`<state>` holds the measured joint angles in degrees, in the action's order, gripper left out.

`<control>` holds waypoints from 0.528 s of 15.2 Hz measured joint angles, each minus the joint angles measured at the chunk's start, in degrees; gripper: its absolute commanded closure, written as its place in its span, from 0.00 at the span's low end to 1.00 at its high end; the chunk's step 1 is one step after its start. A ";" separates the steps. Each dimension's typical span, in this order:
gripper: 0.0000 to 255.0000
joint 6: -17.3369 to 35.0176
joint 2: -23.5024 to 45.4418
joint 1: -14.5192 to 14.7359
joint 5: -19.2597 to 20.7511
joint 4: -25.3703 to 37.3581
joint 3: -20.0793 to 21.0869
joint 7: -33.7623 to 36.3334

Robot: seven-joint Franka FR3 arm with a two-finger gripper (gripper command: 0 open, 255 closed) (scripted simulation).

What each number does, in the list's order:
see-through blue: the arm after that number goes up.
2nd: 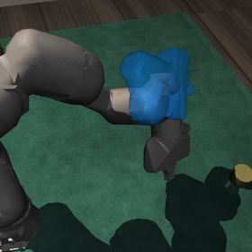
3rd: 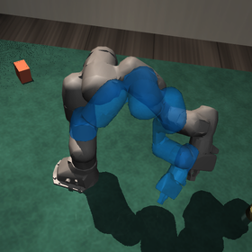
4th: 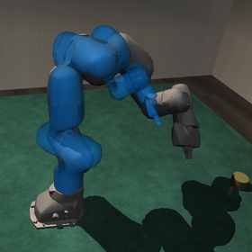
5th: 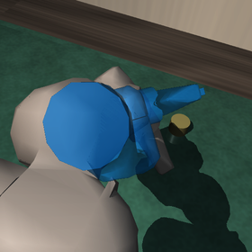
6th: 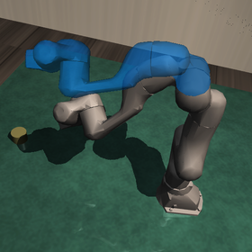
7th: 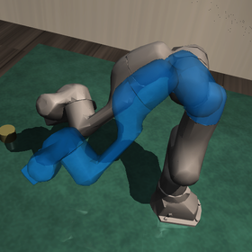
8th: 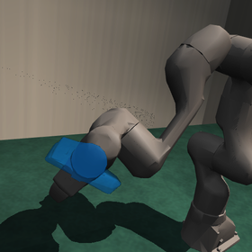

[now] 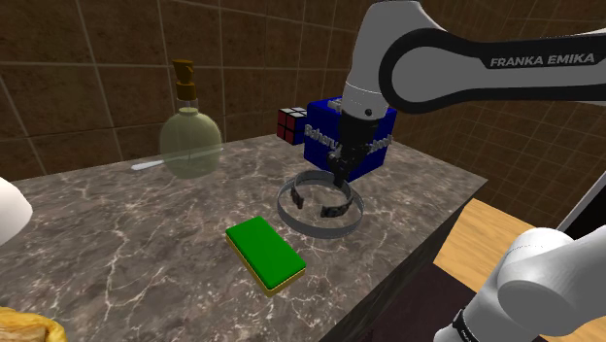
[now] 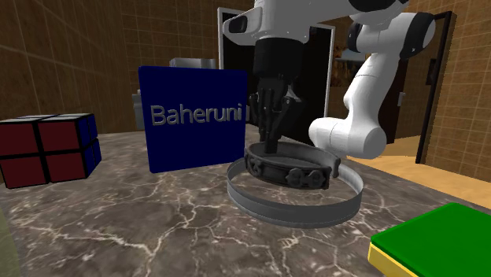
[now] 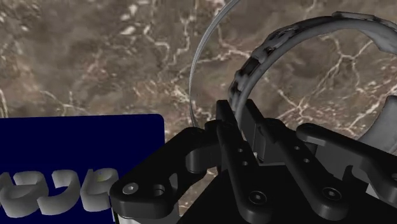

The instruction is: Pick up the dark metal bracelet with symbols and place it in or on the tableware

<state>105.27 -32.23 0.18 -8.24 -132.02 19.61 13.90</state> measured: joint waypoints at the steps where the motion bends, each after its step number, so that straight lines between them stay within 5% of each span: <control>1: 0.00 0.00 0.00 0.00 0.00 0.00 0.00 0.00; 8: 0.00 -2.39 -0.32 0.03 0.06 2.14 -0.17 0.17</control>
<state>102.89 -32.55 0.21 -8.18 -129.88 19.45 14.07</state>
